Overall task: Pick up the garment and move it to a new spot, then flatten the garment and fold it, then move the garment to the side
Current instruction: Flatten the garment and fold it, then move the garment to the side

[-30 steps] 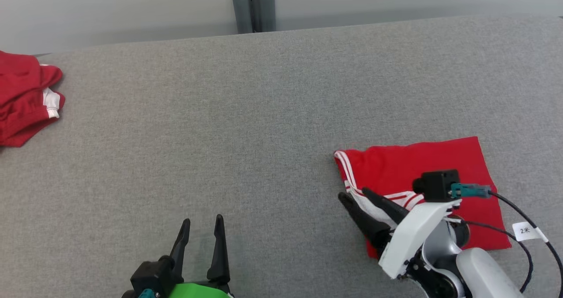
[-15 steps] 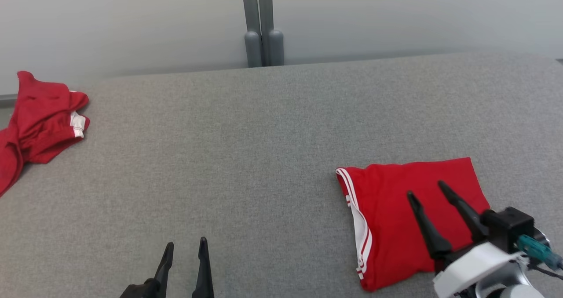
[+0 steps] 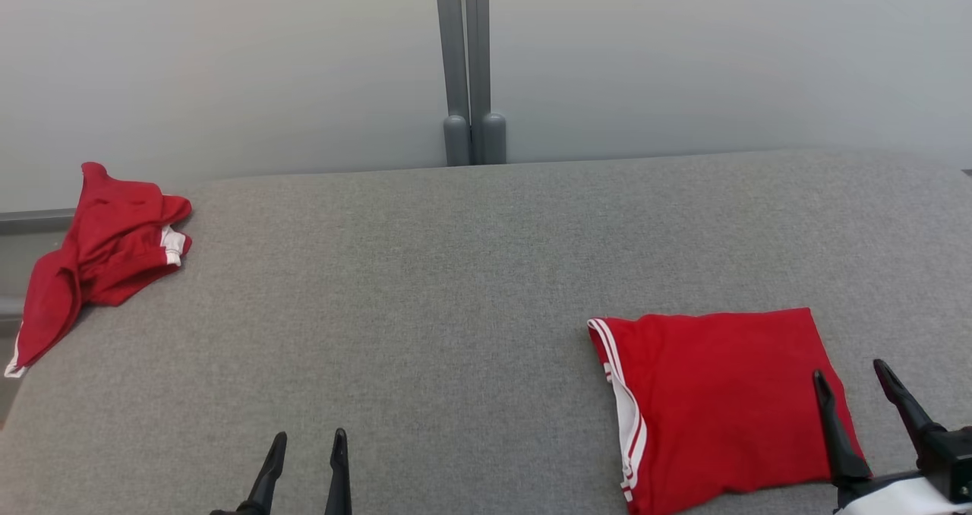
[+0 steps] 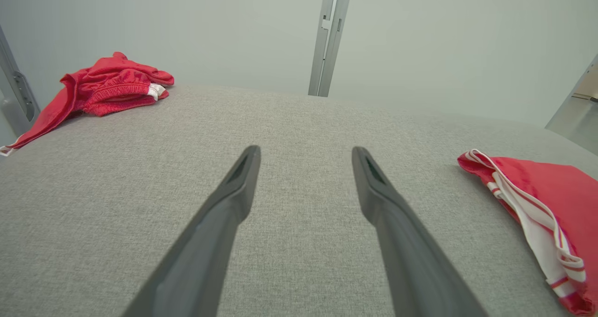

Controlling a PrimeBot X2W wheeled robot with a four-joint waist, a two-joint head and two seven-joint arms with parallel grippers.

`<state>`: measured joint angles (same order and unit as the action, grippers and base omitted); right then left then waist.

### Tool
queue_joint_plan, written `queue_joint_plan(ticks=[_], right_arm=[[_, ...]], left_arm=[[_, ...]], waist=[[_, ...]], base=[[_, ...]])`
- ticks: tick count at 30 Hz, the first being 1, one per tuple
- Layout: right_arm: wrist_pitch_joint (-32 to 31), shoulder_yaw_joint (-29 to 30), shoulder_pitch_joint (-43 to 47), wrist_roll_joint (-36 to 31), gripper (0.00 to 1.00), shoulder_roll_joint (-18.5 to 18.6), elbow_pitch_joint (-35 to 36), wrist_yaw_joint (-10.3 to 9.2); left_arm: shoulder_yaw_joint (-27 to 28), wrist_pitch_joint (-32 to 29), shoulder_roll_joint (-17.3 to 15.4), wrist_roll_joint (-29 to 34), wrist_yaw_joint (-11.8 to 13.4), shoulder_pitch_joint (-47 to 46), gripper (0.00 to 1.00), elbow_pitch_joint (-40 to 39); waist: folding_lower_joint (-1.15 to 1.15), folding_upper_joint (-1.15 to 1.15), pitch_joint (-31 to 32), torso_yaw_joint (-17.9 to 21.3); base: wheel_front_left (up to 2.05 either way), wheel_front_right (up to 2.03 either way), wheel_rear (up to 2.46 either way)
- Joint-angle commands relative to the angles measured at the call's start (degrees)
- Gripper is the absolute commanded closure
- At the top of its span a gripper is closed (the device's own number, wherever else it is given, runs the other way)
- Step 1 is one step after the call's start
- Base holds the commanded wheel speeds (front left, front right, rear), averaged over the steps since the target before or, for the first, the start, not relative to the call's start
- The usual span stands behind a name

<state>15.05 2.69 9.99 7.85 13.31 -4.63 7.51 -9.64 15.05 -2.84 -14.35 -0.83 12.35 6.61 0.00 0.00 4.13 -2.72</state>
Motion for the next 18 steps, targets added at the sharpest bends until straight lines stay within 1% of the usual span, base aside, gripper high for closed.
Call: queue_joint_plan(ticks=[1, 4, 9, 13, 15, 18], right_arm=[[0.15, 0.71, 0.7, -0.16, 0.0, -0.02, -0.29, -0.04], [0.16, 1.45, 0.94, -0.06, 0.0, -0.59, -0.73, -0.04], [0.16, 0.94, 0.24, 0.54, 0.0, -1.11, -1.26, -0.04], [0.16, 1.8, -2.74, 5.26, 0.0, -1.87, -3.35, -0.04], [-0.05, 0.2, -4.67, 7.68, 0.0, -0.41, -7.66, -0.03], [-6.9, -3.53, -9.73, 10.03, 0.0, 3.51, -14.66, -0.05]], left_arm=[[0.15, 0.17, -0.11, 0.43, -0.41, 0.56, 0.0, 0.16], [0.35, 0.17, -0.11, -0.25, -0.58, 0.33, 0.0, 0.16], [0.03, 0.17, -0.11, 0.18, -0.96, 0.04, 0.0, 0.22], [0.1, 0.17, -0.11, 0.04, -0.84, -0.48, 0.0, -0.29], [-0.34, 0.17, -0.11, -0.35, -1.06, -0.75, 0.0, -0.27], [-1.23, 0.17, -0.11, -0.51, -1.19, -1.28, 0.0, -0.04]], waist=[[0.0, 0.0, 0.32, -0.32], [0.0, 0.0, 0.19, -0.37], [0.0, 0.0, -0.44, -0.05], [0.0, 0.0, -1.79, 0.4], [0.0, 0.0, -2.74, 0.73], [0.0, 0.0, -3.73, 0.88]], base=[[0.0, 0.0, 0.0], [0.0, 0.0, 0.0], [0.0, 0.0, 0.0], [0.0, 0.0, 0.0], [0.0, 0.0, 0.0], [0.0, 0.0, 0.0]])
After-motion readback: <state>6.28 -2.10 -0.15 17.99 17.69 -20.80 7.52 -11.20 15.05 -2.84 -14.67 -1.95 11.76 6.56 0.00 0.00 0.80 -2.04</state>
